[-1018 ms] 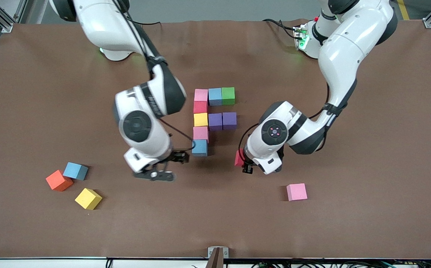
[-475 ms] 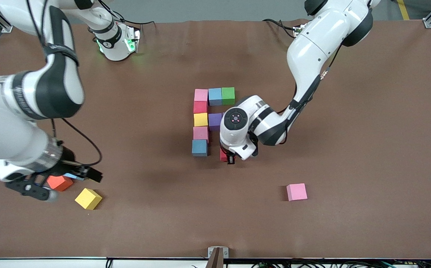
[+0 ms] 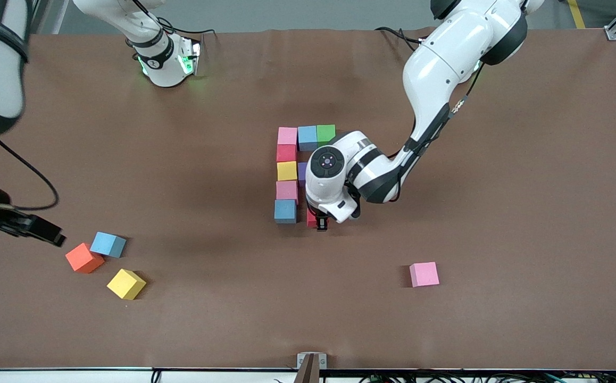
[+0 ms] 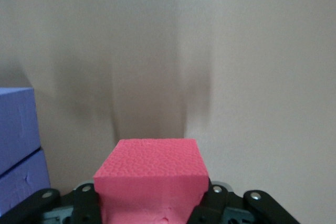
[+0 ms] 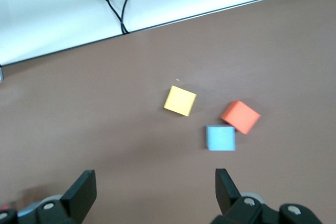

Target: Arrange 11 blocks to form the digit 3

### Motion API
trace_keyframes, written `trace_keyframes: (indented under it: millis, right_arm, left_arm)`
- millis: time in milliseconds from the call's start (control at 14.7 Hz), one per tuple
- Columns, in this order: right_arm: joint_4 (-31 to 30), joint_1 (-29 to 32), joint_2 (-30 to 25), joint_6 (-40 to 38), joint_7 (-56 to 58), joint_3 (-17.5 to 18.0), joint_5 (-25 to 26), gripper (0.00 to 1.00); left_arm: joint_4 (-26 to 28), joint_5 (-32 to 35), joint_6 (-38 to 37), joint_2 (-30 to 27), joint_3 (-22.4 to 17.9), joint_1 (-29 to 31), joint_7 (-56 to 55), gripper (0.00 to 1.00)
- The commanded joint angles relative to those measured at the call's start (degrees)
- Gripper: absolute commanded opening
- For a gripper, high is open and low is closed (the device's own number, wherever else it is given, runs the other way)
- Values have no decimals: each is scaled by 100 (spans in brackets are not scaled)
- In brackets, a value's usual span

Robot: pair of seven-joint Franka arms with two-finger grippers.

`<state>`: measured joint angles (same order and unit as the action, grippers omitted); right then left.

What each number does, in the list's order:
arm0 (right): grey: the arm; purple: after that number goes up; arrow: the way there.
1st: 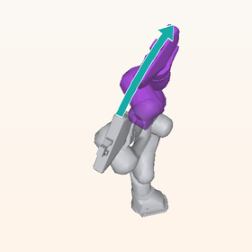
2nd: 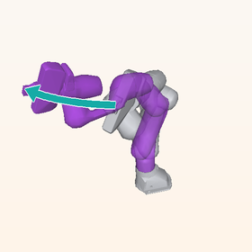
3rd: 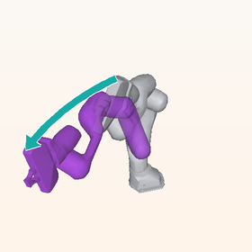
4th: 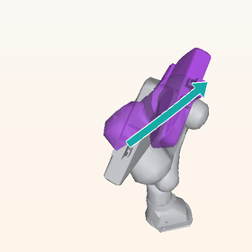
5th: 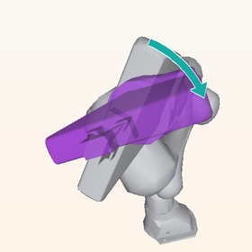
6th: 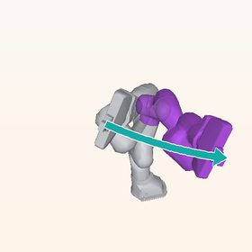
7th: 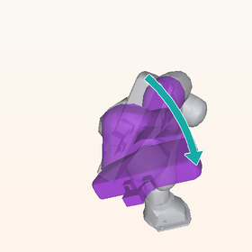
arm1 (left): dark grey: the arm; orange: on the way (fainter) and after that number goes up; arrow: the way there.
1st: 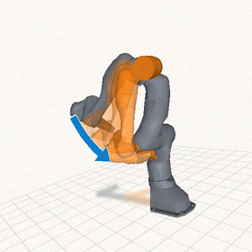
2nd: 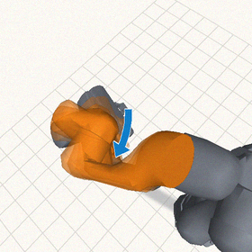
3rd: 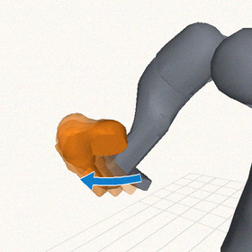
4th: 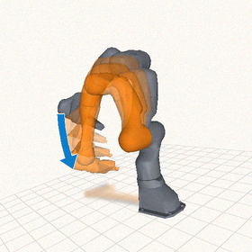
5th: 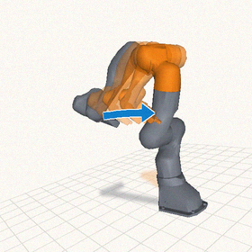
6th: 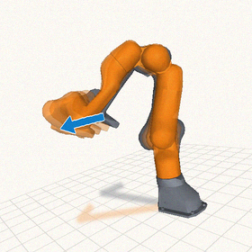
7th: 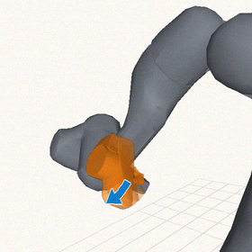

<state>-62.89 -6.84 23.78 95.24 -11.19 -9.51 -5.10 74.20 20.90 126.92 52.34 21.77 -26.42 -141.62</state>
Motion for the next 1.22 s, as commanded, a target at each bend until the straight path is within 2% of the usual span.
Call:
trace_keyframes:
  millis: [0, 204, 407, 611, 1154]
  right_arm:
    - [-591, 751, -618, -102, 212, 809, 429, 100]
    - [-1267, 1157, -1198, -41, 845, 889, 413, 100]
    - [-1629, 1141, -1629, -102, 855, 889, 413, 100]
    - [-1542, 1149, -1683, -410, 986, 898, 430, 100]
    - [-1955, 1132, -1921, -261, 1233, 881, 430, 100]
  left_arm:
    - [-186, 2, 191, 127, -155, -187, 11, 9]
    - [-222, 2, 280, 207, -182, -267, 3, 9]
    - [-222, -7, 306, 286, -190, -328, -32, 9]
    - [-230, -7, 315, 356, -190, -346, -120, 9]
    - [-283, -7, 324, 453, -304, -521, -322, 9]
